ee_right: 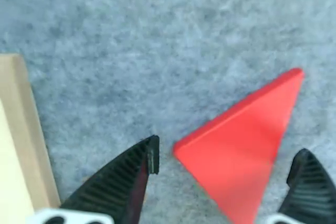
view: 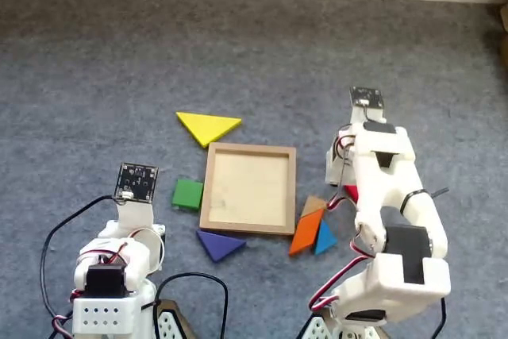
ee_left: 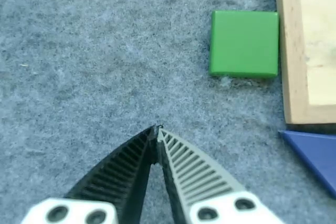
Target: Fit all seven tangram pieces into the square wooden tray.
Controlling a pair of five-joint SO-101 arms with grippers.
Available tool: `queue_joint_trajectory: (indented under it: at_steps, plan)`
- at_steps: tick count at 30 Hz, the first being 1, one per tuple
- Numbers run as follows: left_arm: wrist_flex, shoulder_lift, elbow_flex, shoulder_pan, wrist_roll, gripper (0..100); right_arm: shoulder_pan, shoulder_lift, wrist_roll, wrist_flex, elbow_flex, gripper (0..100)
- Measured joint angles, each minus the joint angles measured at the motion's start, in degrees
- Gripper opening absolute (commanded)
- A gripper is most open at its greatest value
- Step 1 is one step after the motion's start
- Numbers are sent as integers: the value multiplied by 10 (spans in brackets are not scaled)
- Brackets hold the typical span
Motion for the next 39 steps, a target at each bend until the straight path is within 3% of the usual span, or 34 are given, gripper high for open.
queue_joint_trajectory:
  at_steps: [7,16,21,32,39]
  plan:
    - [0,0,0,0,0,7,18,0,-1,0,0,296]
    - [0,0,0,0,0,7,18,0,-1,0,0,286]
    - [0,0,0,0,0,7,19,0,-1,0,0,203]
    - [0,0,0,0,0,7,21,0,-1,4,0,201]
    - [0,0,0,0,0,7,18,-33,22,72,-19,201]
